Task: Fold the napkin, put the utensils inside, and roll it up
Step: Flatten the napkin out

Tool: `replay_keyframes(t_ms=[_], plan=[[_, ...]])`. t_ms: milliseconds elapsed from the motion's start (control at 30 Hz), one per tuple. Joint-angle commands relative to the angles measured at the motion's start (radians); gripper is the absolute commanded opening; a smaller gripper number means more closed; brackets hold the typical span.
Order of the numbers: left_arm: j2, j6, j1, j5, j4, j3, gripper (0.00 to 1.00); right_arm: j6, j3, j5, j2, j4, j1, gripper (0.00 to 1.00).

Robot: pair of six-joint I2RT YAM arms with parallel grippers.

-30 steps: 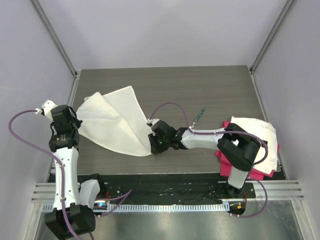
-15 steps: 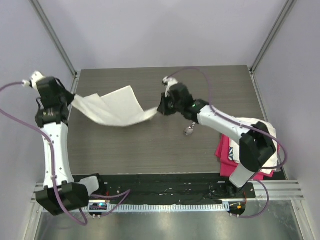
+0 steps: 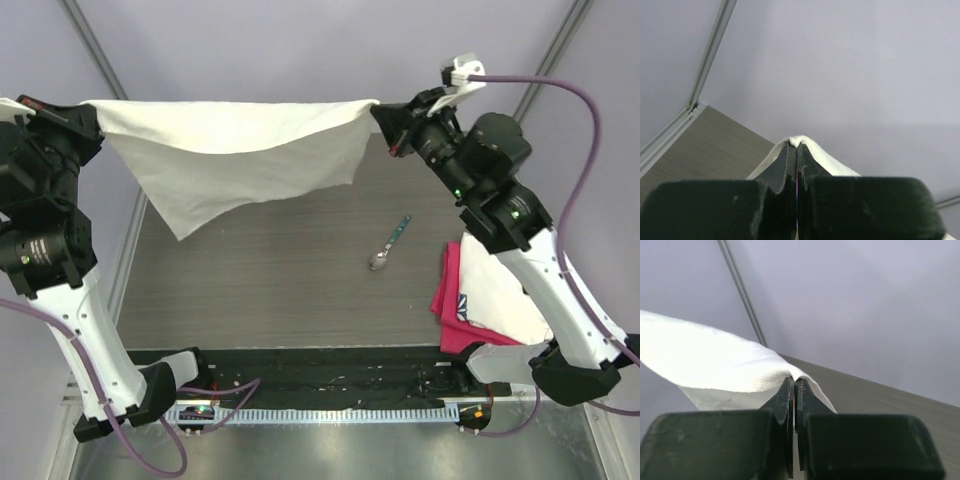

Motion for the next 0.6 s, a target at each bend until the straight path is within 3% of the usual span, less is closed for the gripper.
replay_keyframes(t_ms=[0, 233, 567], plan=[[-0.057, 0.026, 0.005, 0.072, -0.090, 0.089, 0.00, -0.029, 0.039, 0.008, -0.092, -0.015, 0.003, 0.01], [-0.061, -0.011, 0.007, 0.222, -0.102, 0.107, 0.00, -0.055, 0.060, 0.091, -0.127, -0.037, 0.001, 0.01], [-0.025, 0.033, 0.007, 0.268, -0.055, -0.110, 0.00, -0.095, 0.040, 0.188, 0.006, -0.054, -0.013, 0.01]])
